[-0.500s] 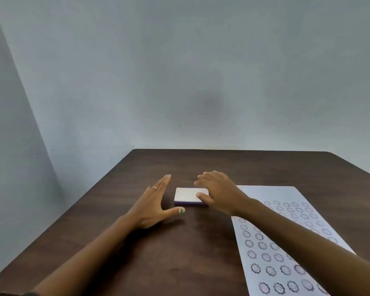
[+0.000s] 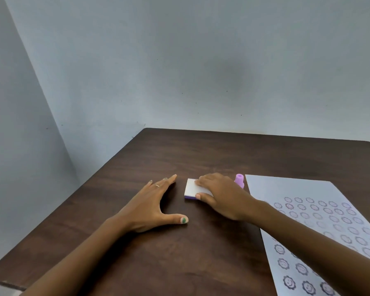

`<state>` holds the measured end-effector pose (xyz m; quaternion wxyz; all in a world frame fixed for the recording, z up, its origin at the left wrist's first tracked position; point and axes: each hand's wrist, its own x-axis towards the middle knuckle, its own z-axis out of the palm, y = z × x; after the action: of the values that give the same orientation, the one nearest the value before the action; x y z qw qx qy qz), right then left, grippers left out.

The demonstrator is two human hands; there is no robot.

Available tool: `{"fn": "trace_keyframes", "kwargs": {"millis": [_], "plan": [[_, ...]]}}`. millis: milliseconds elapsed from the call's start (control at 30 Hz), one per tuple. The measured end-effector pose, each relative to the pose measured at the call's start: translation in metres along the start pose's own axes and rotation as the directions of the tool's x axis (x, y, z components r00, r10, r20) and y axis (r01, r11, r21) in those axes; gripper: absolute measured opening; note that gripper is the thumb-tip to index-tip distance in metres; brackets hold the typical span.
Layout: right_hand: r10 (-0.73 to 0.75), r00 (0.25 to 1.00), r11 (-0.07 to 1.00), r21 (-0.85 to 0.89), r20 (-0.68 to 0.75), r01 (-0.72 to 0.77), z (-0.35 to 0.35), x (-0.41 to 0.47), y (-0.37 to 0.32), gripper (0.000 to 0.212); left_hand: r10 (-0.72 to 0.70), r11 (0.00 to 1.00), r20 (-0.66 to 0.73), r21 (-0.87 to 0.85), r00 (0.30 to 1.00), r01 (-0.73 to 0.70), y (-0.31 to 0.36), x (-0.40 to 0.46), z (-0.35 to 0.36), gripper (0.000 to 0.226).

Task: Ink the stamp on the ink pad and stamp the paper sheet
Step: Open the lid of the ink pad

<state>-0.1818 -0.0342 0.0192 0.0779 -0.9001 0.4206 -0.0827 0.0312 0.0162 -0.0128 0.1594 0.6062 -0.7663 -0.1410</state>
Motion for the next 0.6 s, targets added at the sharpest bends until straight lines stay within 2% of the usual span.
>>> {"fn": "trace_keyframes", "kwargs": {"millis": [233,367,467,600], "plan": [[-0.104,0.993,0.994,0.026,-0.060,0.106,0.005,-0.033,-0.021,0.047,0.062,0.998,-0.024,-0.017,0.998,-0.062,0.010,-0.006,0.003,0.109],[-0.145,0.985,0.989,0.018,-0.091,0.147,0.010,-0.043,-0.025,0.047,0.105,0.994,-0.040,-0.007,0.994,-0.105,0.013,-0.007,0.002,0.089],[-0.158,0.985,0.987,0.032,-0.063,0.160,0.010,-0.047,-0.025,0.050,0.125,0.991,-0.048,-0.031,0.991,-0.127,0.013,-0.008,0.002,0.074],[-0.163,0.987,0.974,0.158,-0.019,0.164,0.002,-0.049,-0.011,0.051,0.123,0.991,-0.050,-0.038,0.991,-0.125,0.014,-0.008,0.000,0.071]]}}
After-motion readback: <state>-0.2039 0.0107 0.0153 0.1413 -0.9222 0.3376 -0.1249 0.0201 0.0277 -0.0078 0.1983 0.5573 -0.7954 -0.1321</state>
